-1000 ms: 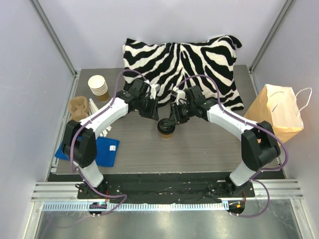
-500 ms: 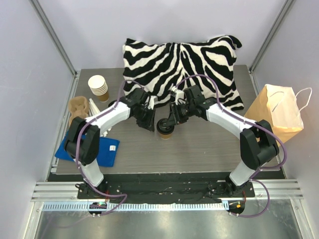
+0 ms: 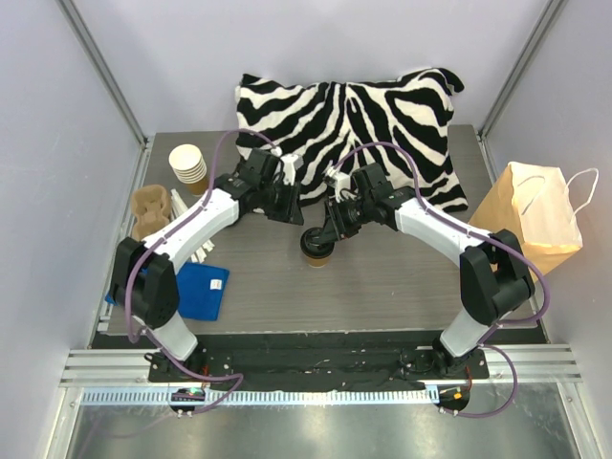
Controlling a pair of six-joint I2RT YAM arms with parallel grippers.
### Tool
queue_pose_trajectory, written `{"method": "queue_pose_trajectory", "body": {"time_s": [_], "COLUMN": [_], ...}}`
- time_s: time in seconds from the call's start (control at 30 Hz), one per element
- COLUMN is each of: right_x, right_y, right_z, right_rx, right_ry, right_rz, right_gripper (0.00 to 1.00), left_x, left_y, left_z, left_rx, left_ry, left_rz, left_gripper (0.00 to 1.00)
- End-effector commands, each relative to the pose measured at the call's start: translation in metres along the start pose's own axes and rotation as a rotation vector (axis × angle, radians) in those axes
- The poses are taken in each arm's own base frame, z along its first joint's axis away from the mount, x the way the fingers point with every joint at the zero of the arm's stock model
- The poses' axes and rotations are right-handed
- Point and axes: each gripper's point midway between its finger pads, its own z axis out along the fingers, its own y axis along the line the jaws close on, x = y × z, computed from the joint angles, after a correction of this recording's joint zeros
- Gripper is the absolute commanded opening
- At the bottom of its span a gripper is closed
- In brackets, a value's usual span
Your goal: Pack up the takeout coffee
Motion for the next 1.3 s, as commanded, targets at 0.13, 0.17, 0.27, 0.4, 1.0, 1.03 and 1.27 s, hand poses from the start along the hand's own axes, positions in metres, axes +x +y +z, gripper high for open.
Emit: {"method": "queue_pose_trajectory", "body": {"time_s": [0.13,0.17,0.27,0.4,1.0,1.03,1.27], "right_x": [0.008,0.009,0.01,0.012,-0.065,-0.067,0.013], "right_y": [-0.008,-0.009,-0.011,-0.017,0.039,0.041,0.008], "right_z": [0.005,0.007,0.006,0.004,-0.045,-0.054,-0.052], "right_rx": [0.009,0.009,0.014,0.019,-0.092,-0.072,0.083], "right_ry": [0.047,0.051,0.055,0.061,-0.081,-0.1,-0.038], "right_rz": [-0.006,-0.005,-0.011,-0.025,-0.181,-0.168,0.166], "right_gripper": [0.31,0.31,0.3,0.3,0.59,0.59,0.54], "left_x": [0.078,0.087,0.089,0.067,0.04,0.033,-0.02], "left_y": [0.026,0.031,0.036,0.02,-0.025,-0.017,0.016], "left_z": [0.053,0.055,0.048,0.027,-0.023,-0.02,0.006], "left_rx": [-0.057,-0.072,-0.089,-0.051,0.197,0.172,0.038], "left_ry": [0.246,0.284,0.283,0.205,0.09,0.074,-0.003], "left_rz": [-0.055,-0.058,-0.055,-0.038,-0.08,-0.087,-0.04], "left_gripper": [0.27,0.26,0.24,0.25,0.28,0.28,0.31]}}
